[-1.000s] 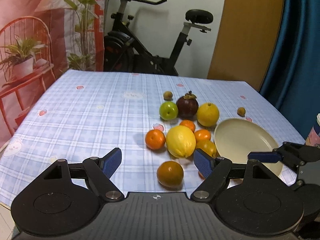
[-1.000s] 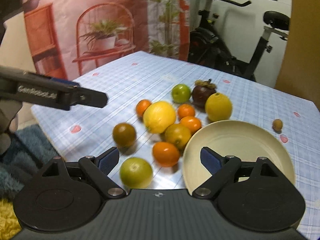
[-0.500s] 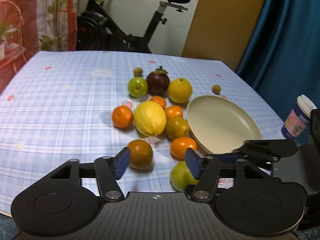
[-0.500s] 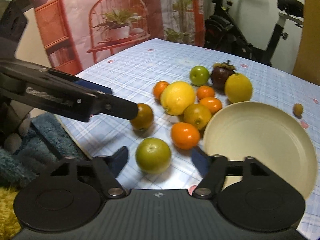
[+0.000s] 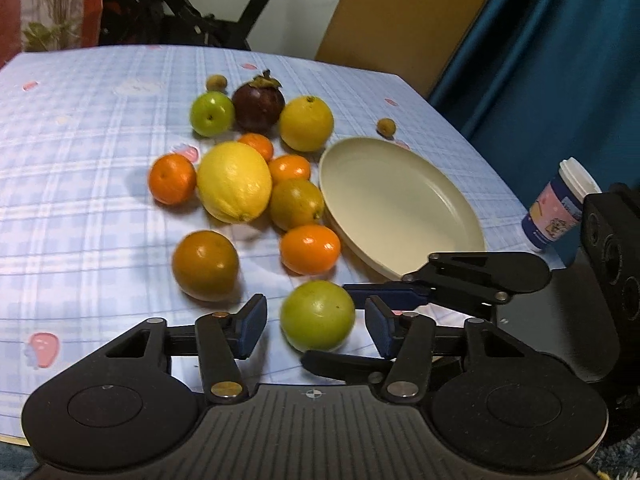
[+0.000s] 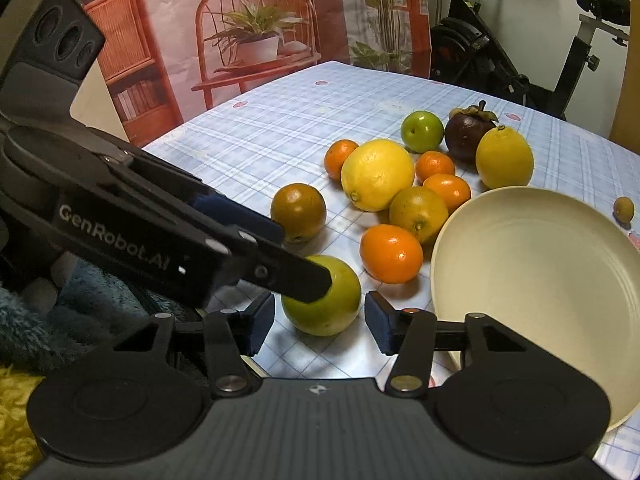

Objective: Organize fruits
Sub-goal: 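Close the left tool around the green round fruit, then carry the green fruit over the cream plate and open the left tool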

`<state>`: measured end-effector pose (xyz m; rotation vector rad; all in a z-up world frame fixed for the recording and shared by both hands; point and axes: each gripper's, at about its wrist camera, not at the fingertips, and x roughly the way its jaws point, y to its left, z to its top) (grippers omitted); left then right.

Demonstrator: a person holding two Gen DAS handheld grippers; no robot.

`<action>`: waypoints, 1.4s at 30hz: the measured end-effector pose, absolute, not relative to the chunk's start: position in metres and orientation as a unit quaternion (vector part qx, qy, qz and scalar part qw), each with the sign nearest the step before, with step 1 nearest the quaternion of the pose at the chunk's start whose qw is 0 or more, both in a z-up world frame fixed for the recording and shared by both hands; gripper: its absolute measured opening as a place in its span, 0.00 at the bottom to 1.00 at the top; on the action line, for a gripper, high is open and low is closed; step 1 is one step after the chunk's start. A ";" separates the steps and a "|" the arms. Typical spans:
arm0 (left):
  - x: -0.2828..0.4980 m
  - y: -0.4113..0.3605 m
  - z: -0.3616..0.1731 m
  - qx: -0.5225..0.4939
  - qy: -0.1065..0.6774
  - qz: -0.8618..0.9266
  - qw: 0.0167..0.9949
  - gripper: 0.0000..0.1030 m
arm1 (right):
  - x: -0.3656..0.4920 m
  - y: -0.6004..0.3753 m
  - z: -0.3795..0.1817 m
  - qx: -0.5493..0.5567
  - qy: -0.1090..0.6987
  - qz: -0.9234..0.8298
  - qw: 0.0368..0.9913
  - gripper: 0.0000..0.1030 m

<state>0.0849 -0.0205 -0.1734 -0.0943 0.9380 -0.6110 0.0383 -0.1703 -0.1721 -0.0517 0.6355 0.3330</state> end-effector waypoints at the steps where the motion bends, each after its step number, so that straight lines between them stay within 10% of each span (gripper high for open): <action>1: 0.086 -0.020 -0.175 -0.049 0.448 -0.289 0.845 0.50 | 0.039 -0.170 -0.173 -0.026 0.312 0.163 0.936 0.52; 42: 0.176 -0.126 -0.152 0.041 0.414 -0.331 0.847 0.47 | 0.080 -0.257 -0.143 0.051 0.248 0.048 0.966 0.47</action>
